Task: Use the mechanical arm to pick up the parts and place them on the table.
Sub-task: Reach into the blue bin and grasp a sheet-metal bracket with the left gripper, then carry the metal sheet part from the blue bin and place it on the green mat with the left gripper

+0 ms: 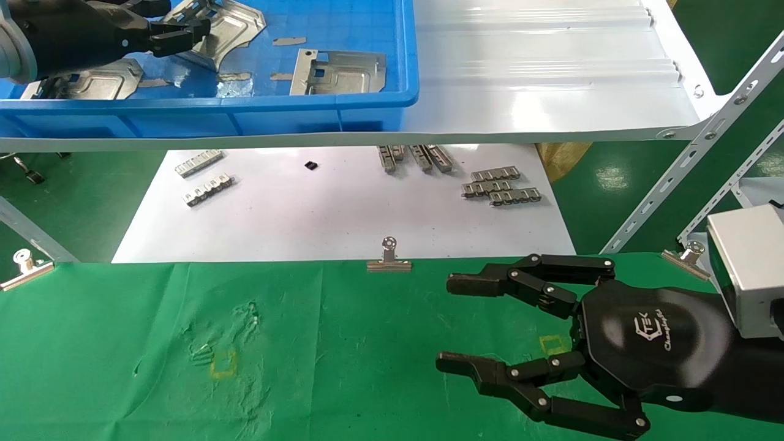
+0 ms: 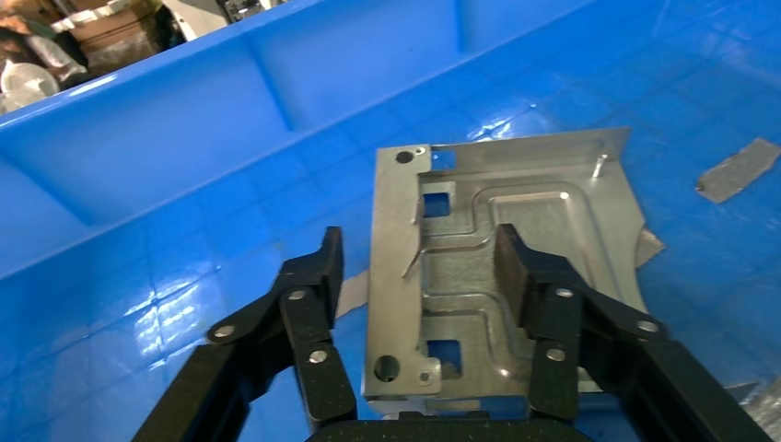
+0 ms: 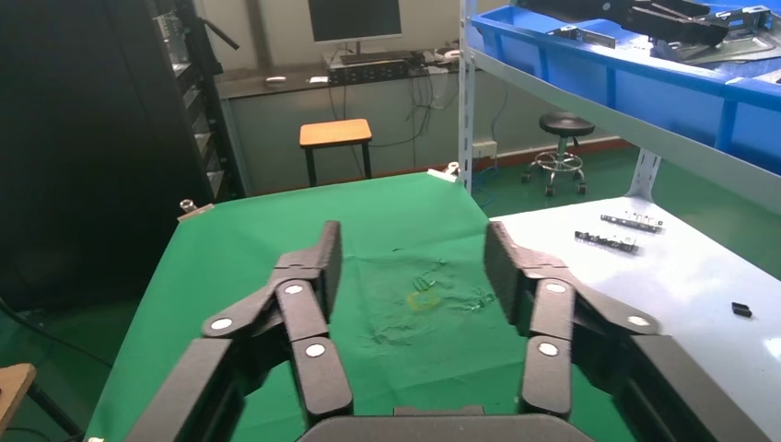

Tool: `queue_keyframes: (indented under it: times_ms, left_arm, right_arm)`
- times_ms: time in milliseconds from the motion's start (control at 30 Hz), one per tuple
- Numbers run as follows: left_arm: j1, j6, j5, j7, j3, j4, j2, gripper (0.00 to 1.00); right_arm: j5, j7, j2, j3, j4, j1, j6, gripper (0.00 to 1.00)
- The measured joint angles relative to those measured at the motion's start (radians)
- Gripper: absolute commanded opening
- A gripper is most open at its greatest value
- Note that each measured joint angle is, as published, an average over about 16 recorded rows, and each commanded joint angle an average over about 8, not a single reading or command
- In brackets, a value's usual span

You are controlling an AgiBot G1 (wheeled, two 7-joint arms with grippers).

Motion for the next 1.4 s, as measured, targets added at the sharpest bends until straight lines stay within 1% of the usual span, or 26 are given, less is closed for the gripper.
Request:
queue_keyframes:
  times_ms: [533, 733, 900, 1133, 1267, 1400]
  left_arm:
    - [-0.007, 0.018, -0.011, -0.009, -0.008, -0.009, -0.008, 0.0]
    - [-0.02, 0.074, -0.038, 0.001, -0.025, -0.032, -0.012, 0.0]
    - [-0.034, 0.202, -0.062, 0.018, -0.039, -0.063, -0.023, 0.0]
    - [-0.043, 0.47, -0.08, 0.064, -0.044, -0.112, -0.047, 0.0]
    - [-0.032, 0.603, -0.091, 0.095, -0.038, -0.146, -0.063, 0.0]
    - [0.0, 0.693, -0.117, 0.121, -0.023, -0.207, -0.085, 0.0]
  right_arm:
    - [0.0, 0.0, 0.0, 0.0, 0.0, 0.0, 0.0, 1.0]
    - [0.0, 0.0, 0.0, 0.0, 0.0, 0.0, 0.0, 1.0]
    - [0.0, 0.0, 0.0, 0.0, 0.0, 0.0, 0.0, 1.0]
    - [0.0, 0.0, 0.0, 0.0, 0.0, 0.0, 0.0, 1.0]
    - [0.0, 0.0, 0.0, 0.0, 0.0, 0.0, 0.0, 1.0]
    - [0.0, 0.0, 0.0, 0.0, 0.0, 0.0, 0.0, 1.0]
